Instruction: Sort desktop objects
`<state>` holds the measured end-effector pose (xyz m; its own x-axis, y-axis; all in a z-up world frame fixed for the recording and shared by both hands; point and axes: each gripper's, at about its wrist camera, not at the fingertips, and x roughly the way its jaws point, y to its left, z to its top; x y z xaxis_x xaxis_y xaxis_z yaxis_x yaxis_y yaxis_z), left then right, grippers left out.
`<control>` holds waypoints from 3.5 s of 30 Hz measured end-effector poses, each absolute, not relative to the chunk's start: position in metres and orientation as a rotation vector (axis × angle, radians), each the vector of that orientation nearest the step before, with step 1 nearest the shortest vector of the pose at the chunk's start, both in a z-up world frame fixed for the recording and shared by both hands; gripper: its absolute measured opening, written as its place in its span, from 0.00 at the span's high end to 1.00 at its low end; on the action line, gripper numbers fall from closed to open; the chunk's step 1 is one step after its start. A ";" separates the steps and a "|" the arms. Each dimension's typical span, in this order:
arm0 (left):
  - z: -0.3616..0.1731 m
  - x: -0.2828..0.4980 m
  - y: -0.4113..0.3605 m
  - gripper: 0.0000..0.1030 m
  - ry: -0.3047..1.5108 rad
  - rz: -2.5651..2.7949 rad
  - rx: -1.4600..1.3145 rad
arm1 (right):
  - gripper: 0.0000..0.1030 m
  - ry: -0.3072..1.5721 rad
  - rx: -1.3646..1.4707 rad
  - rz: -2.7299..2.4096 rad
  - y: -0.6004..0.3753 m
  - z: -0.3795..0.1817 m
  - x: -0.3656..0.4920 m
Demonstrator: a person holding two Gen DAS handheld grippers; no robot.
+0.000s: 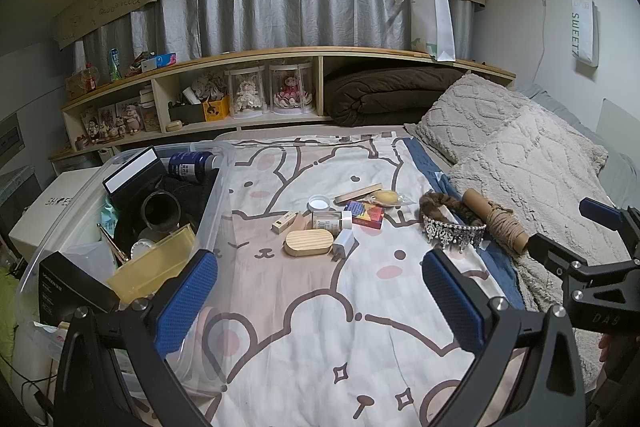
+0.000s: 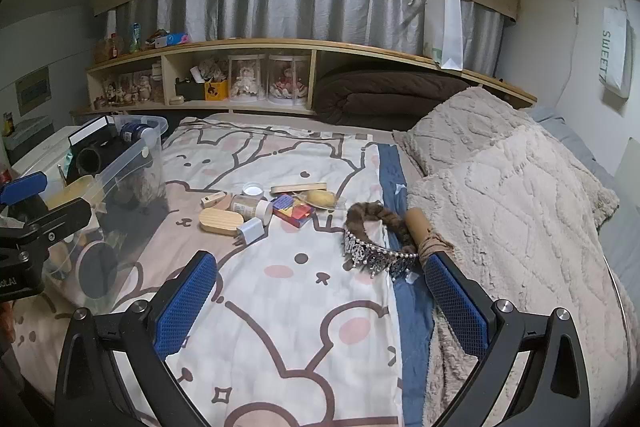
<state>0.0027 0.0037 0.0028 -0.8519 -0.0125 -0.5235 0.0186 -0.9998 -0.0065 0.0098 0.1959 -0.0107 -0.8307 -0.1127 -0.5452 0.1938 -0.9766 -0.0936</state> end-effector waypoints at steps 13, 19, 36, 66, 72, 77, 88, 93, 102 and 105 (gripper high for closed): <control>0.002 0.003 0.003 0.00 0.022 -3.004 0.841 | 0.00 0.212 0.838 -2.846 0.194 -0.011 0.010; -0.005 0.001 0.001 0.00 0.021 -2.992 0.851 | 0.00 0.211 0.847 -2.843 0.195 -0.015 0.007; -0.068 -0.026 0.039 0.00 -0.020 -3.003 1.137 | 0.00 0.086 1.194 -2.776 0.232 -0.085 -0.048; -0.145 -0.064 0.038 0.00 0.293 -2.849 1.516 | 0.00 -0.505 1.174 -3.037 0.376 -0.128 -0.146; -0.143 -0.066 0.043 0.00 0.289 -2.871 1.539 | 0.00 -0.194 1.195 -3.047 0.374 -0.138 -0.163; -0.140 -0.067 0.046 0.00 0.270 -2.887 1.544 | 0.00 0.348 1.255 -3.007 0.335 -0.159 -0.182; -0.136 -0.068 0.043 0.00 0.286 -2.890 1.523 | 0.42 0.533 1.394 -2.973 0.325 -0.194 -0.202; -0.132 -0.068 0.042 0.00 0.295 -2.891 1.510 | 0.44 0.059 1.377 -2.932 0.347 -0.175 -0.197; -0.114 -0.058 0.040 0.00 0.288 -2.926 1.449 | 0.45 -0.837 1.144 -2.668 0.375 -0.144 -0.161; -0.105 -0.055 0.037 0.00 0.301 -2.941 1.419 | 0.45 -0.923 1.076 -2.567 0.361 -0.128 -0.145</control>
<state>-0.0546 0.0374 -0.1054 -0.6180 0.2017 -0.7599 -0.0435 -0.9738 -0.2232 -0.1454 0.3612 -0.1283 -0.7121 -0.4101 -0.5699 -0.0467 -0.7822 0.6212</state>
